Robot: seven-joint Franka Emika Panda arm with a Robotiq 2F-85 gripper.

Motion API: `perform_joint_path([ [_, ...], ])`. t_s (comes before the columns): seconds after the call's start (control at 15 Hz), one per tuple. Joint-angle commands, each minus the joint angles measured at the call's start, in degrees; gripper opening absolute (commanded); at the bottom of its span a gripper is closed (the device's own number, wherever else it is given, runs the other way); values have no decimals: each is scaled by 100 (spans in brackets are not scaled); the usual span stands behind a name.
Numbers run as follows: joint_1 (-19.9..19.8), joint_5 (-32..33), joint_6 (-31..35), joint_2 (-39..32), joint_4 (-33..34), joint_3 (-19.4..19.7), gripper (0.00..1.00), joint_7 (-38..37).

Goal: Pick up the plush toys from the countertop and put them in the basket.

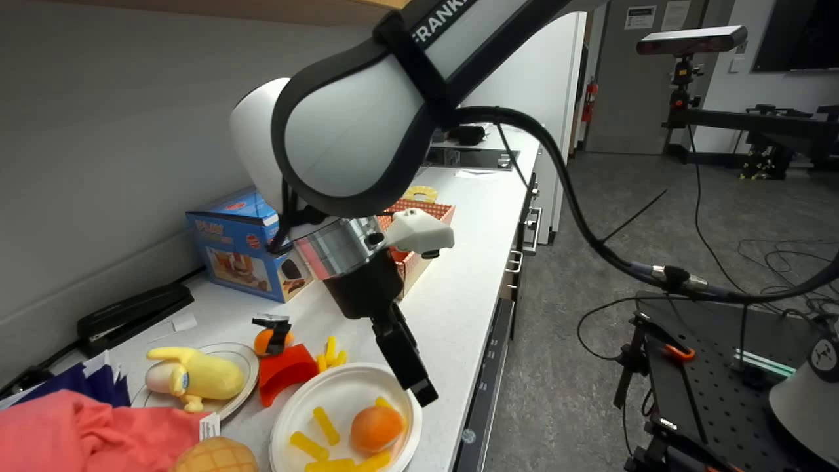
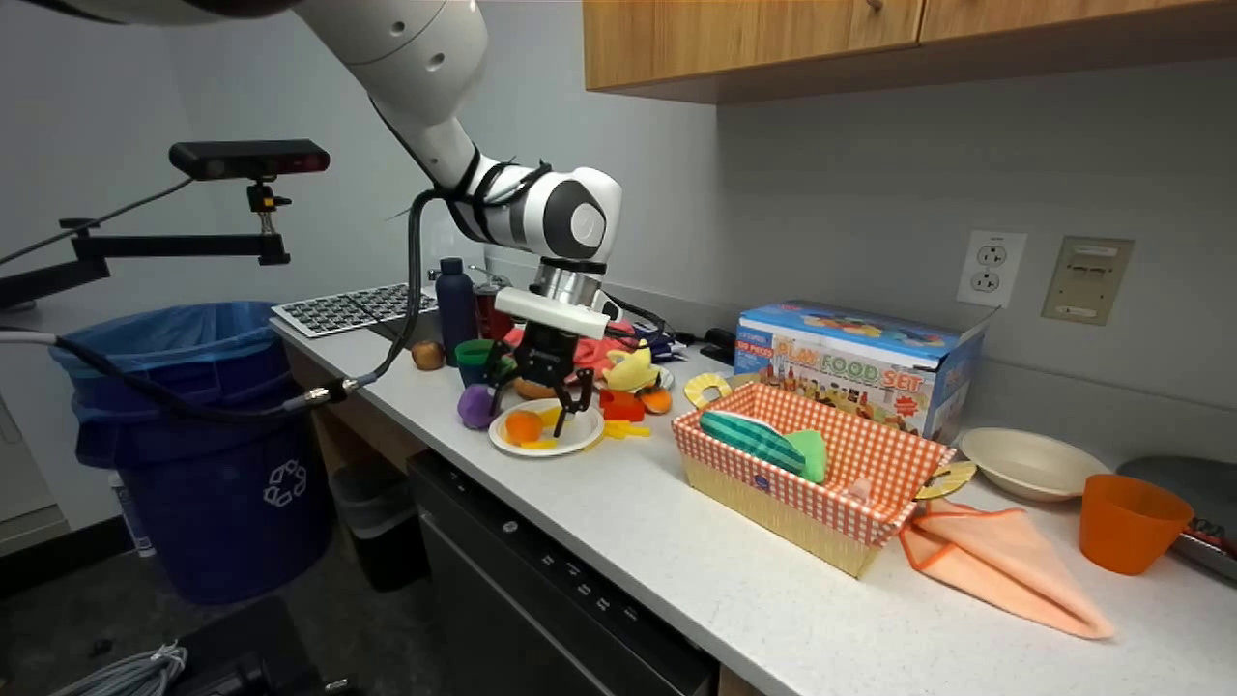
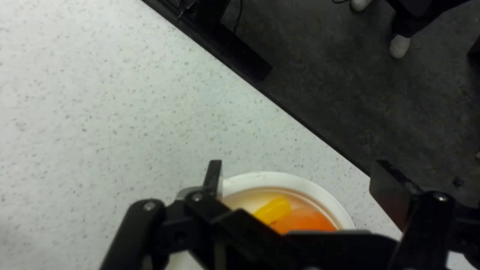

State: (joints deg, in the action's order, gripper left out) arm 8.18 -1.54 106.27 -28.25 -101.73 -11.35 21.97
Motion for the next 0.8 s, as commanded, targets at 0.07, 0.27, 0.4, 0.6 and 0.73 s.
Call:
perform_joint_path([
  [0.07, 208, 278, 95, -309, 560, -11, 100, -192],
  [0.27, 322, 359, 151, -400, 695, -32, 100, -204],
  [0.4, 377, 354, 135, -448, 745, -57, 100, -177],
  [0.6, 447, 367, 240, -519, 790, -86, 100, -121],
  [0.73, 488, 375, 323, -577, 833, -81, 99, -147],
])
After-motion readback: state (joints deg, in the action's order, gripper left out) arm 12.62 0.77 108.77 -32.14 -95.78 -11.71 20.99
